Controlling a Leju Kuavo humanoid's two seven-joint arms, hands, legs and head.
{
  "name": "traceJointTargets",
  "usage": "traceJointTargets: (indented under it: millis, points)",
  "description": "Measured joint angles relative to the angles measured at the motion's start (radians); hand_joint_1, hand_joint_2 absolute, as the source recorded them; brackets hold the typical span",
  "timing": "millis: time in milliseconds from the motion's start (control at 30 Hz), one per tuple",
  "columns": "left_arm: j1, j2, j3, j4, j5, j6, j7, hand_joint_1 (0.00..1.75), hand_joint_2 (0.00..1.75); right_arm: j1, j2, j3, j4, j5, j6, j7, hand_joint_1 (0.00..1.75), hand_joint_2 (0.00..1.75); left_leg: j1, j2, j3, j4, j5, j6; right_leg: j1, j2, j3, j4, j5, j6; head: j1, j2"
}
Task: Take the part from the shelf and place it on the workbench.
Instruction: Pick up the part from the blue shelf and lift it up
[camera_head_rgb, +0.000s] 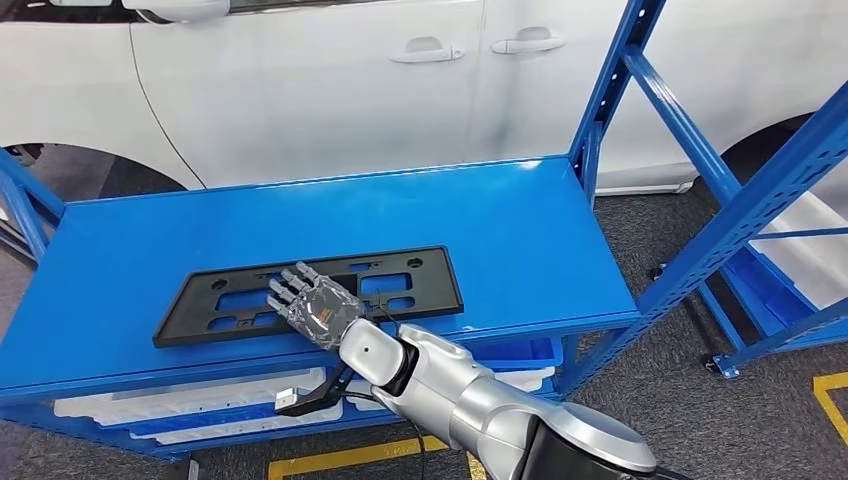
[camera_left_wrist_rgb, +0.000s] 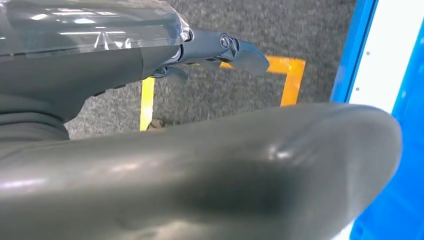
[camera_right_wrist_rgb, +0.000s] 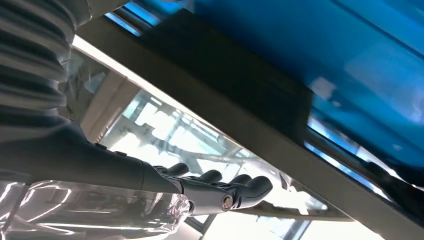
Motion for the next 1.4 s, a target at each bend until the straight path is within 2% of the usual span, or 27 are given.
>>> traceJointTargets:
  millis: [67,100,167,200,233,267,300,367,433,500,567,600,667,700,733,767,800,867,933,1067,1100,1200,1233,1267,1300,1333,1400]
  points:
    - [-0.001,0.000,0.000,0.000,0.000,0.000,0.000,0.00,0.00,-0.002,0.001,0.002,0.000,-0.022,0.014,0.018,0.00,1.75,0.002,0.001,-0.011,0.029,-0.022,-0.011,-0.006,-0.001,0.005,-0.010,0.005,-0.009,0.000,0.000]
    - [-0.001,0.000,0.000,0.000,-0.001,0.000,0.000,0.00,0.00,-0.004,0.001,0.003,0.001,-0.034,0.021,0.028,0.00,1.75,0.004,0.001,-0.029,0.069,-0.047,-0.015,-0.009,-0.002,0.008,-0.013,0.006,-0.012,0.000,0.000]
    - [0.000,0.000,0.000,0.000,-0.002,0.000,0.000,0.00,0.00,-0.006,0.001,0.003,0.005,-0.052,0.035,0.041,0.00,1.75,0.005,0.001,-0.087,0.197,-0.108,-0.023,-0.008,-0.003,0.008,-0.014,0.005,-0.016,0.000,0.000]
    - [0.001,0.000,0.000,0.000,-0.003,0.000,0.000,0.00,0.00,-0.006,0.001,0.004,0.008,-0.058,0.042,0.045,0.30,1.75,0.006,0.001,-0.113,0.250,-0.125,-0.027,-0.007,-0.003,0.008,-0.013,0.005,-0.017,0.000,0.000]
    - [0.001,0.001,0.000,0.000,-0.004,0.000,0.000,0.00,0.00,-0.006,0.000,0.004,0.012,-0.063,0.048,0.048,0.62,1.75,0.007,0.001,-0.125,0.274,-0.126,-0.029,-0.007,-0.002,0.008,-0.012,0.004,-0.017,0.000,0.000]
    - [0.001,0.001,0.000,0.000,-0.004,0.000,0.000,0.00,0.00,-0.006,0.000,0.005,0.015,-0.068,0.059,0.049,1.06,1.75,0.007,0.001,-0.115,0.253,-0.104,-0.029,-0.007,-0.002,0.009,-0.011,0.004,-0.016,0.000,0.000]
    - [0.001,0.002,0.000,0.000,-0.004,0.000,0.000,0.00,0.00,-0.007,0.000,0.005,0.016,-0.072,0.071,0.052,1.50,1.75,0.007,0.001,-0.087,0.196,-0.069,-0.028,-0.007,-0.001,0.010,-0.010,0.002,-0.014,0.000,0.000]
    - [0.000,0.003,0.000,0.000,-0.005,0.000,0.000,0.00,0.00,-0.009,0.000,0.006,0.018,-0.085,0.102,0.056,1.75,1.75,0.005,0.001,-0.021,0.060,-0.014,-0.021,-0.005,0.000,0.010,-0.005,-0.001,-0.008,0.000,0.000]
    - [-0.001,0.003,0.000,0.000,-0.005,0.000,0.000,0.00,0.00,-0.012,0.000,0.008,0.017,-0.104,0.137,0.058,1.75,1.75,0.001,-0.001,0.006,0.002,-0.003,-0.009,-0.001,0.001,0.007,-0.002,-0.002,0.001,0.000,0.000]
    - [-0.001,0.002,0.000,0.000,-0.005,0.000,-0.001,0.00,0.00,-0.014,0.000,0.013,0.014,-0.124,0.163,0.058,1.74,1.75,0.000,-0.001,0.005,-0.001,-0.001,0.004,0.000,0.001,0.005,-0.002,-0.002,0.010,0.000,0.000]
    - [-0.002,0.001,0.000,0.000,-0.005,0.000,-0.003,0.00,0.00,-0.017,0.000,0.020,0.007,-0.134,0.174,0.059,1.73,1.75,0.003,0.000,0.007,-0.005,0.003,0.016,-0.002,0.000,-0.006,0.024,-0.022,0.020,0.000,0.000]
    - [-0.003,0.001,0.000,0.000,-0.005,0.000,-0.004,0.00,0.00,-0.019,0.000,0.023,0.003,-0.137,0.177,0.060,1.74,1.75,0.005,0.001,0.007,-0.007,0.004,0.022,-0.003,0.000,-0.026,0.068,-0.049,0.024,0.000,0.000]
    - [-0.004,0.001,0.000,0.000,-0.004,0.000,-0.006,0.00,0.00,-0.021,0.000,0.029,0.000,-0.142,0.183,0.062,1.75,1.75,0.005,0.002,0.007,-0.007,0.004,0.027,-0.007,0.000,-0.091,0.208,-0.116,0.030,0.000,0.000]
    - [-0.004,0.001,0.000,0.000,-0.003,0.000,-0.007,0.00,0.00,-0.021,0.000,0.032,0.000,-0.146,0.187,0.063,1.75,1.75,0.005,0.002,0.007,-0.007,0.004,0.027,-0.009,-0.001,-0.122,0.273,-0.138,0.032,0.000,0.000]
    - [-0.004,0.001,0.000,0.000,-0.002,0.000,-0.008,0.00,0.00,-0.021,0.000,0.035,-0.001,-0.149,0.190,0.063,1.75,1.75,0.005,0.002,0.007,-0.007,0.004,0.027,-0.010,-0.001,-0.139,0.305,-0.141,0.032,0.000,0.000]
    - [-0.004,0.001,0.000,0.000,-0.002,-0.001,-0.010,0.00,0.00,-0.021,-0.001,0.039,-0.001,-0.153,0.192,0.063,1.75,1.75,0.005,0.002,0.008,-0.007,0.003,0.027,-0.012,-0.001,-0.136,0.297,-0.125,0.032,0.000,0.000]
    - [-0.004,0.001,0.000,0.000,-0.001,-0.003,-0.011,0.00,0.00,-0.022,-0.001,0.043,-0.002,-0.158,0.192,0.063,1.75,1.75,0.005,0.001,0.009,-0.006,0.002,0.025,-0.013,-0.001,-0.113,0.248,-0.093,0.029,0.000,0.000]
    - [-0.005,0.001,0.000,0.000,0.000,-0.007,-0.014,0.00,0.00,-0.028,-0.001,0.051,-0.003,-0.171,0.193,0.064,1.75,1.75,0.003,-0.001,0.013,-0.005,-0.002,0.019,-0.011,-0.001,-0.042,0.103,-0.026,0.020,0.000,0.000]
    - [-0.006,0.001,0.000,0.000,0.001,-0.012,-0.017,0.00,0.00,-0.033,0.000,0.058,-0.003,-0.181,0.191,0.065,1.75,1.75,-0.001,-0.002,0.010,-0.002,-0.005,0.010,-0.007,-0.001,-0.004,0.018,-0.002,0.012,0.000,0.000]
    - [-0.007,0.001,-0.003,0.000,-0.007,-0.029,-0.061,0.00,1.75,-0.036,0.000,0.070,-0.003,-0.197,0.170,0.068,1.75,1.75,0.003,0.000,0.002,0.011,-0.018,-0.014,-0.008,0.001,-0.001,0.000,-0.002,-0.005,0.000,0.000]
    - [-0.008,0.001,-0.005,0.000,-0.011,-0.032,-0.077,0.00,1.75,-0.037,0.000,0.071,-0.003,-0.201,0.161,0.069,1.75,1.75,0.004,0.000,-0.012,0.043,-0.038,-0.018,-0.010,0.000,0.001,-0.003,0.000,-0.010,0.000,0.000]
    - [-0.007,0.000,-0.012,0.000,-0.020,-0.030,-0.095,0.00,1.75,-0.037,0.000,0.074,-0.001,-0.214,0.135,0.068,1.75,1.75,0.005,0.000,-0.104,0.239,-0.127,-0.027,-0.008,-0.001,0.002,-0.004,-0.002,-0.018,0.000,0.000]
    - [-0.006,0.001,-0.014,0.000,-0.022,-0.028,-0.092,0.00,1.75,-0.037,0.000,0.075,0.000,-0.219,0.125,0.068,1.75,1.75,0.005,0.000,-0.126,0.282,-0.135,-0.028,-0.006,0.000,0.003,-0.003,-0.003,-0.019,0.000,0.000]
    - [-0.005,0.002,-0.017,0.000,-0.024,-0.026,-0.088,0.00,1.75,-0.037,0.000,0.075,0.001,-0.225,0.114,0.067,1.75,1.75,0.005,0.000,-0.130,0.285,-0.123,-0.027,-0.005,0.000,0.003,-0.001,-0.004,-0.019,0.000,0.000]
    - [-0.005,0.003,-0.019,0.000,-0.025,-0.026,-0.082,0.00,1.75,-0.038,0.000,0.075,0.001,-0.232,0.100,0.065,1.75,1.75,0.005,0.000,-0.116,0.249,-0.093,-0.025,-0.004,0.001,0.004,0.000,-0.005,-0.019,0.000,0.000]
    - [-0.005,0.004,-0.021,0.000,-0.025,-0.028,-0.076,0.00,1.75,-0.040,0.001,0.074,0.000,-0.240,0.082,0.062,1.75,1.75,0.005,0.001,-0.086,0.182,-0.053,-0.023,-0.004,0.002,0.005,0.003,-0.007,-0.018,0.000,0.000]
    - [-0.007,0.007,-0.025,0.000,-0.026,-0.036,-0.067,0.00,1.75,-0.047,0.001,0.065,-0.001,-0.266,0.032,0.049,1.75,1.75,0.002,0.000,-0.029,0.057,-0.004,-0.014,0.000,0.003,0.003,0.008,-0.010,-0.012,0.000,0.000]
